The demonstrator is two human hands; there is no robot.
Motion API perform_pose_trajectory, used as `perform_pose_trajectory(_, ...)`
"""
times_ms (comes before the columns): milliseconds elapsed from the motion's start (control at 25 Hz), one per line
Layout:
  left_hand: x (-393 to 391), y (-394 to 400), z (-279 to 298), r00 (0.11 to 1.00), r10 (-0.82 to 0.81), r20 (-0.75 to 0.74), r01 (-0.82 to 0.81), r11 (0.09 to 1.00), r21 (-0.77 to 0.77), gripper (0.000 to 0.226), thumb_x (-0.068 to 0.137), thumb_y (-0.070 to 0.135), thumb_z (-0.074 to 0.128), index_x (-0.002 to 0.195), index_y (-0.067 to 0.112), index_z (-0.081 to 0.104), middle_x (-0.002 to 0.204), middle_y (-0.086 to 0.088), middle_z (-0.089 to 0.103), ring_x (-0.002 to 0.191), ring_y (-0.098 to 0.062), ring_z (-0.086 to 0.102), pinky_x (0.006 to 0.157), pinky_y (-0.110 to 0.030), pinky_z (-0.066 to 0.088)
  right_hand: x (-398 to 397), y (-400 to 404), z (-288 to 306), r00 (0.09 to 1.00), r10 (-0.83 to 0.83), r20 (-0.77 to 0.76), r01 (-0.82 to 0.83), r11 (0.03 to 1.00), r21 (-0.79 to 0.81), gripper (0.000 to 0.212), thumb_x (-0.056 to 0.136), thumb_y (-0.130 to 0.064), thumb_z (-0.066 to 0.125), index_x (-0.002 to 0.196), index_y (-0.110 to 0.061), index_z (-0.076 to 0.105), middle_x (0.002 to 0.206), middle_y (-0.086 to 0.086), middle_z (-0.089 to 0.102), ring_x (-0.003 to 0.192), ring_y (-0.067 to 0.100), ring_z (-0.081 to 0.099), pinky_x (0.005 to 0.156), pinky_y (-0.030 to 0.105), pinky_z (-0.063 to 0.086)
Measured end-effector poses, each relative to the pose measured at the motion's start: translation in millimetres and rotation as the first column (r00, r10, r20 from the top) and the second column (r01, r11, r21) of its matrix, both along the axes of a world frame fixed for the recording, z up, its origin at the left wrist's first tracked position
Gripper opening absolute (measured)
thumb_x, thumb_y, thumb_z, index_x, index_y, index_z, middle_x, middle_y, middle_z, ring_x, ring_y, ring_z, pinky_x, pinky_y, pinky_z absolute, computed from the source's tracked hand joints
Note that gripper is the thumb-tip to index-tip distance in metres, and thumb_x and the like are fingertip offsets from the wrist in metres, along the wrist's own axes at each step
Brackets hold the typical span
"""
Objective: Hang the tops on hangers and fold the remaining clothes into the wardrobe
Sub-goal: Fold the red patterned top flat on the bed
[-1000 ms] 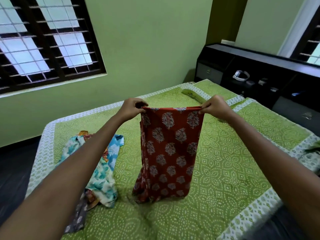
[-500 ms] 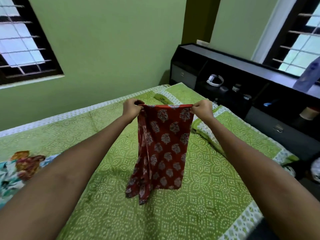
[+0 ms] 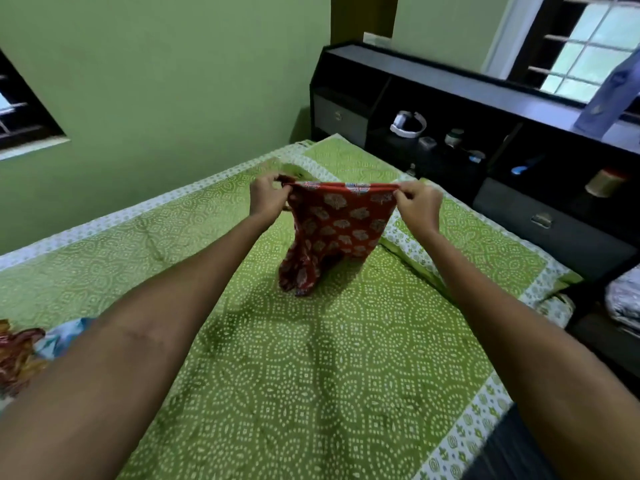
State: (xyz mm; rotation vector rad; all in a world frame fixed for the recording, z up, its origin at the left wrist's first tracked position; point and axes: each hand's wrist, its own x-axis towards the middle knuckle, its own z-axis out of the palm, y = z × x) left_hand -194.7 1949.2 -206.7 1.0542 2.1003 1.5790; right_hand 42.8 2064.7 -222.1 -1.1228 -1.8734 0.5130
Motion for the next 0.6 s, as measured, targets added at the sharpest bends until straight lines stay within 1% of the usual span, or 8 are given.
perform_pose_trajectory(40, 6, -15, -18, 1.000, -0.019, -0.006, 0.018, 0.999, -0.027, 0.018, 0.083, -0.004, 0.063, 0.100, 0.002, 0.067, 0.101, -0.008, 0.062, 0.071, -0.021, 0.064, 0.043, -0.019, 0.052, 9, -13, -21, 1.000, 0.005, 0.015, -0.005, 1.000, 0.010, 0.013, 0.079, -0.002, 0.062, 0.083, 0.002, 0.073, 0.080, 0.013, 0.073, 0.074, 0.021, 0.067, 0.066, 0.025, 0.046)
perform_pose_trajectory(120, 18, -50, -64, 0.998, -0.057, -0.033, 0.054, 0.994, -0.095, 0.016, 0.081, -0.005, 0.064, 0.095, 0.002, 0.068, 0.097, -0.008, 0.063, 0.072, -0.022, 0.064, 0.042, -0.019, 0.050, 30, -49, -70, 0.996, 0.027, 0.084, -0.029, 0.999, 0.027, 0.012, 0.074, 0.000, 0.067, 0.083, 0.002, 0.074, 0.084, 0.015, 0.073, 0.077, 0.022, 0.068, 0.071, 0.025, 0.047)
perform_pose_trajectory(240, 36, -116, -143, 0.980, -0.184, -0.070, 0.158, 0.947, -0.280, 0.015, 0.075, -0.005, 0.068, 0.089, 0.001, 0.071, 0.092, -0.016, 0.068, 0.073, -0.022, 0.063, 0.057, -0.027, 0.051, 62, -117, -147, 0.974, 0.078, 0.211, -0.075, 0.997, -0.021, 0.013, 0.066, -0.004, 0.064, 0.073, 0.003, 0.073, 0.076, 0.018, 0.072, 0.067, 0.029, 0.069, 0.062, 0.028, 0.051)
perform_pose_trajectory(320, 53, -164, -190, 0.965, -0.259, -0.035, 0.222, 0.885, -0.408, 0.014, 0.077, -0.007, 0.066, 0.088, -0.001, 0.071, 0.091, -0.020, 0.069, 0.072, -0.020, 0.062, 0.059, -0.020, 0.048, 82, -162, -193, 0.942, 0.124, 0.312, -0.083, 0.986, -0.142, 0.014, 0.065, -0.005, 0.062, 0.071, 0.001, 0.073, 0.071, 0.017, 0.070, 0.060, 0.030, 0.067, 0.055, 0.028, 0.049)
perform_pose_trajectory(400, 72, -213, -236, 0.942, -0.335, -0.010, 0.282, 0.809, -0.515, 0.017, 0.078, -0.009, 0.062, 0.089, -0.001, 0.072, 0.092, -0.018, 0.069, 0.073, -0.024, 0.065, 0.054, -0.011, 0.043, 102, -210, -233, 0.873, 0.213, 0.438, -0.081, 0.950, -0.301, 0.011, 0.070, 0.000, 0.063, 0.075, 0.001, 0.073, 0.072, 0.019, 0.070, 0.062, 0.034, 0.066, 0.054, 0.031, 0.046)
perform_pose_trajectory(440, 81, -237, -259, 0.932, -0.361, 0.011, 0.306, 0.773, -0.556, 0.018, 0.078, -0.009, 0.061, 0.090, -0.001, 0.072, 0.092, -0.018, 0.069, 0.075, -0.027, 0.066, 0.052, -0.010, 0.042, 112, -236, -251, 0.836, 0.260, 0.484, -0.073, 0.926, -0.371, 0.011, 0.073, 0.001, 0.062, 0.078, 0.002, 0.072, 0.075, 0.021, 0.069, 0.063, 0.035, 0.065, 0.054, 0.032, 0.046)
perform_pose_trajectory(520, 97, -278, -303, 0.927, -0.371, 0.056, 0.328, 0.728, -0.602, 0.021, 0.077, -0.011, 0.060, 0.092, -0.003, 0.071, 0.092, -0.019, 0.068, 0.077, -0.031, 0.066, 0.057, -0.020, 0.047, 130, -283, -285, 0.780, 0.319, 0.538, -0.051, 0.890, -0.454, 0.009, 0.077, 0.001, 0.061, 0.079, 0.003, 0.070, 0.076, 0.024, 0.068, 0.062, 0.038, 0.063, 0.053, 0.034, 0.046)
perform_pose_trajectory(600, 109, -309, -342, 0.931, -0.344, 0.122, 0.344, 0.713, -0.611, 0.021, 0.077, -0.013, 0.059, 0.093, -0.005, 0.070, 0.093, -0.023, 0.067, 0.080, -0.035, 0.066, 0.069, -0.030, 0.053, 142, -323, -312, 0.730, 0.354, 0.584, -0.012, 0.862, -0.507, 0.011, 0.081, -0.003, 0.059, 0.083, 0.003, 0.069, 0.079, 0.024, 0.067, 0.067, 0.038, 0.064, 0.057, 0.035, 0.047)
